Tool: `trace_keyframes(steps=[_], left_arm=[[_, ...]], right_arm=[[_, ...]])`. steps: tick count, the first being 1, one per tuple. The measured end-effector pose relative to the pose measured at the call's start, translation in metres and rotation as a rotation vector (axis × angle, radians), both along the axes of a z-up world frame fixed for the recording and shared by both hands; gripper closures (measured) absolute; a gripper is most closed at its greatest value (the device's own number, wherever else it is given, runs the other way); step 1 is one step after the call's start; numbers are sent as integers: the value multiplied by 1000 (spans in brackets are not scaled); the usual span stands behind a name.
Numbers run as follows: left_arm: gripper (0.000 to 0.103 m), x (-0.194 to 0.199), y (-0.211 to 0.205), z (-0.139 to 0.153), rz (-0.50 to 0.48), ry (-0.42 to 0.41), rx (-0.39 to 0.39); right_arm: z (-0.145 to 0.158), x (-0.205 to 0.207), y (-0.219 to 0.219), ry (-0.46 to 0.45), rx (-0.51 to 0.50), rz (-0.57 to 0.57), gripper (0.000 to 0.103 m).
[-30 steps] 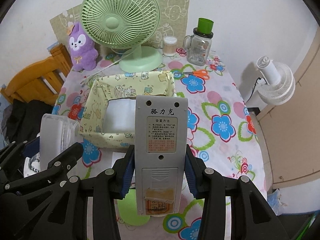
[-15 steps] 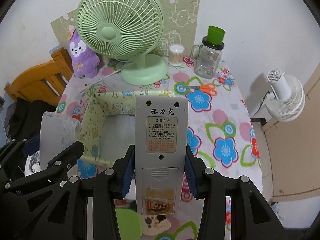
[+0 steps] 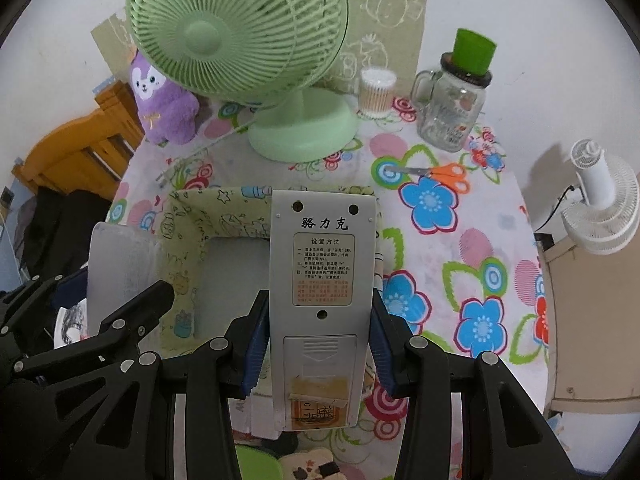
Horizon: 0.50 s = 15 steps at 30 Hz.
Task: Organize rigid objects
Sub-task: 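Lift and carry the clear case and white device over the yellow fabric box with both tools, then lower both held items into the yellow box and open both tools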
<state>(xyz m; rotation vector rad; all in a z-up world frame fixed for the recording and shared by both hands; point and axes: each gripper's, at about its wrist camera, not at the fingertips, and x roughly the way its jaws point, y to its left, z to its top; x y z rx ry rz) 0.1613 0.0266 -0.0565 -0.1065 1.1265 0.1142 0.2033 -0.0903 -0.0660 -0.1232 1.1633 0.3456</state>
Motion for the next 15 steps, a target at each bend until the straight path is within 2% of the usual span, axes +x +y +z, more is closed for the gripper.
trace_keyframes(steps=[15], left_arm=[[43, 23, 4, -40, -16, 74, -33]], right_arm=[[-38, 27, 5, 66, -20, 5, 56]])
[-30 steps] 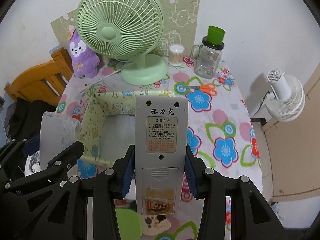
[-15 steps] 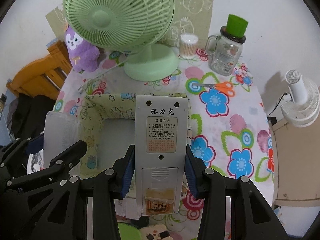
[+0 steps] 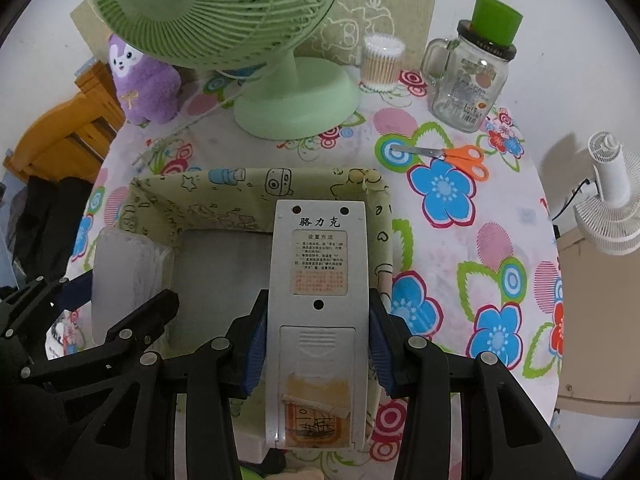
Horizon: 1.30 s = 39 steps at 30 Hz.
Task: Organize rigid objects
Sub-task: 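Lower both held items into the yellow box and open both tools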
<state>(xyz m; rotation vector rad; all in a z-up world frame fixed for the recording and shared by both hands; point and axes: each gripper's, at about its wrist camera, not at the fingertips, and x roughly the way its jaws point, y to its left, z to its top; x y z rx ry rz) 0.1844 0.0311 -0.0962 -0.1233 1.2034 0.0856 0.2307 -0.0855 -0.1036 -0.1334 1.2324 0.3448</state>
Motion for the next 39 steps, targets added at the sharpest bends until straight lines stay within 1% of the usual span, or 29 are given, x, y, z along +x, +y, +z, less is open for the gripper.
trace_keyframes(steps=[2, 11, 19, 27, 28, 29, 30, 32, 35, 39], left_arm=[[44, 2, 1, 0, 2, -4, -5], [41, 4, 4, 1, 1, -4, -29], [36, 2, 6, 3, -7, 3, -65], [31, -5, 3, 14, -16, -2, -63], [29, -6, 2, 15, -19, -2, -52], [24, -7, 2, 16, -16, -4, -37], [20, -9, 2, 18, -12, -10, -22], [17, -12, 4, 23, -12, -25, -27], [14, -15, 4, 27, -11, -26, -30], [11, -23, 1, 34, -22, -35, 3]], right_arm=[[0, 2, 1, -10, -1, -4, 56], [0, 5, -1, -2, 28, -22, 55], [3, 3, -5, 15, 48, -22, 55], [14, -6, -7, -18, 29, -16, 54], [15, -8, -7, -25, 16, -18, 52], [16, -9, -8, -35, -8, -24, 47], [17, -10, -10, -43, -22, -31, 44], [19, -13, -15, -45, -14, -44, 37], [21, -18, -21, -34, -3, -62, 33], [24, -26, -23, -37, -1, -73, 30]])
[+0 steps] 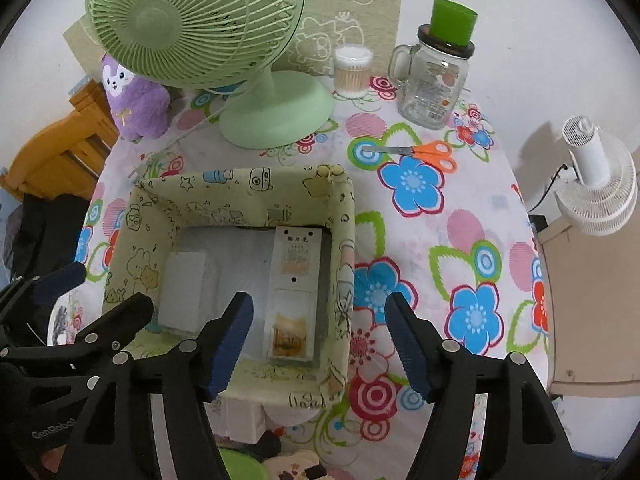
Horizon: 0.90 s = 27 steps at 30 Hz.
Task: Organize rigid objects
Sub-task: 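Lower both held items into the yellow box and open both tools, then withdraw both open tools from the yellow box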
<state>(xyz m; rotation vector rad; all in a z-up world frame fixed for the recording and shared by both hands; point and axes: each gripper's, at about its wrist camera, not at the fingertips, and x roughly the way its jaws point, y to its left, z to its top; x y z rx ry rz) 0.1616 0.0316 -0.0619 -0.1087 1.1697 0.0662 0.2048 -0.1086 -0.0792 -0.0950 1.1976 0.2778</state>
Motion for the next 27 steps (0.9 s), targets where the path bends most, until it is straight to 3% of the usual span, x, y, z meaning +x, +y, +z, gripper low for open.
trace_keyframes(steps=[7, 27], left_arm=[[7, -17, 1, 13, -8, -20, -1], [3, -70, -5, 39, -36, -66, 11]], right_arm=[[12, -17, -6, -19, 17, -18, 22], [40, -73, -16, -70, 31, -29, 14]])
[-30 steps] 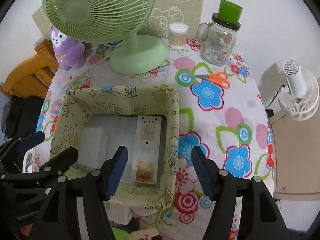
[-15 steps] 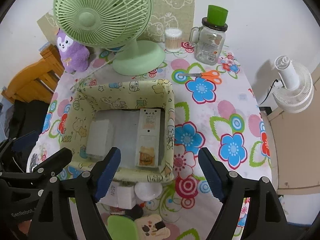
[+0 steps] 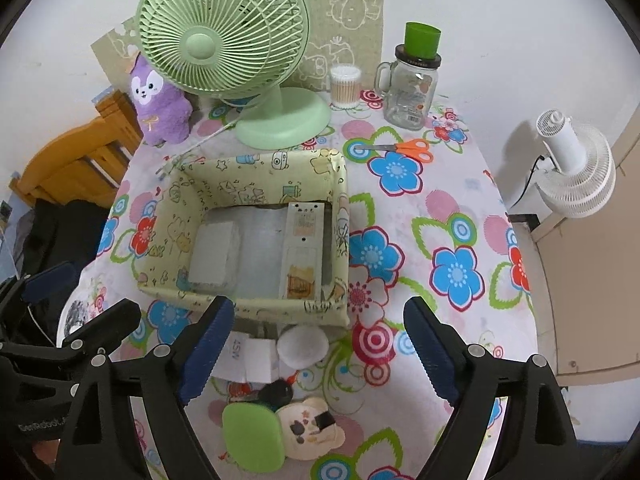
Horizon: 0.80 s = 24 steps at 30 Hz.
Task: Organize rigid objects
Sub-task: 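Withdraw both open tools from the yellow box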
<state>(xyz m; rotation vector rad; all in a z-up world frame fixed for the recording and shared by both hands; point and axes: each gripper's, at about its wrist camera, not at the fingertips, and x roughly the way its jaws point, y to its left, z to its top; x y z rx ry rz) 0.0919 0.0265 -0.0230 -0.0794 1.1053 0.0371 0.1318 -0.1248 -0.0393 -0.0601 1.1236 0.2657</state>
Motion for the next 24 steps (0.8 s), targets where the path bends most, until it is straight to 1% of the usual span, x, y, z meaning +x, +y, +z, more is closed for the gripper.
trace_keyframes(steps=[10, 19, 24], left_arm=[[3, -21, 3, 3, -21, -13, -12], [3, -37, 2, 0, -36, -25, -10], [3, -42, 2, -6, -22, -9, -9]], right_arm=[[10, -27, 3, -54, -12, 0, 14], [9, -46, 3, -57, -11, -22, 14], [6, -53, 1, -55, -3, -21, 14]])
